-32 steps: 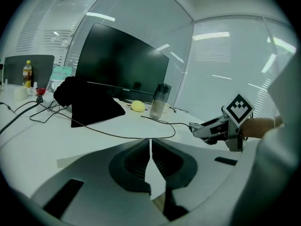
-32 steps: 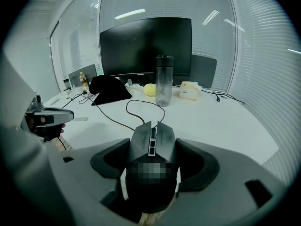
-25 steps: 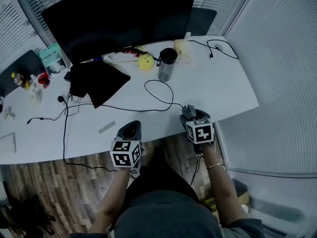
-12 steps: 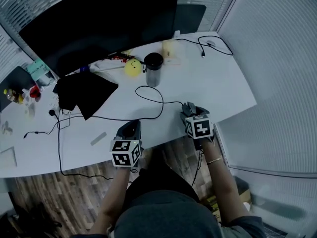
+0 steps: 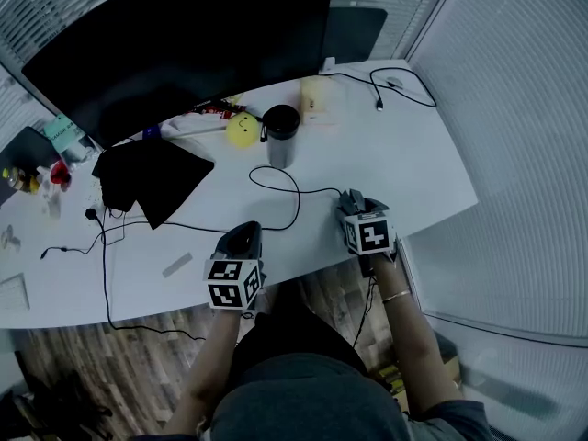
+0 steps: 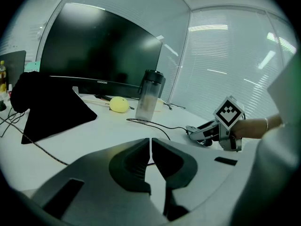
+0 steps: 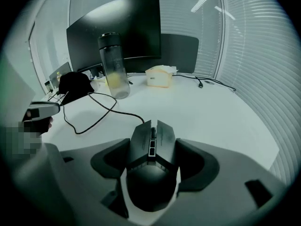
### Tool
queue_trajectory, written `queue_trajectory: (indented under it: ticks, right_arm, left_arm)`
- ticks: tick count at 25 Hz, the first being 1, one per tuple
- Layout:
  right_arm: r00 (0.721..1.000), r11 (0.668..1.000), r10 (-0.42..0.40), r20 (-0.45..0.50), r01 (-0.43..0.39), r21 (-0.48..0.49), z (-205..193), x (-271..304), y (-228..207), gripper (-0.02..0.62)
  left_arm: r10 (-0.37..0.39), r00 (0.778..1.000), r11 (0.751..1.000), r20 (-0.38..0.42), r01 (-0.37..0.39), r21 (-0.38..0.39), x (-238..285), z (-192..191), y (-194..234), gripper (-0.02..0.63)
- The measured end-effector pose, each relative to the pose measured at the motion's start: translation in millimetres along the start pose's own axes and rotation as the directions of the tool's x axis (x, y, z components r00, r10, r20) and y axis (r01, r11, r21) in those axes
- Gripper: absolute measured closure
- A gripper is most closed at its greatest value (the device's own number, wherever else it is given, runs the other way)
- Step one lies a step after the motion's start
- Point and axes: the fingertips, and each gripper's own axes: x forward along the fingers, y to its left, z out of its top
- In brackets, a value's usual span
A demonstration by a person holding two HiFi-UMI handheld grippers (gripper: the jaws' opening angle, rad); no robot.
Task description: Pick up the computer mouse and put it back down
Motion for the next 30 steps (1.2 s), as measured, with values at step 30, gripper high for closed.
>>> queue_trajectory:
  ticks: [30]
  right_arm:
    - [0.999,1.000,0.009,0.040,-0.010,0.025,13,25,-10,0.275]
  left_arm:
    - [0.015,1.000,1.000,-0.011,-0.016,-0.014,15,4,11,0.575]
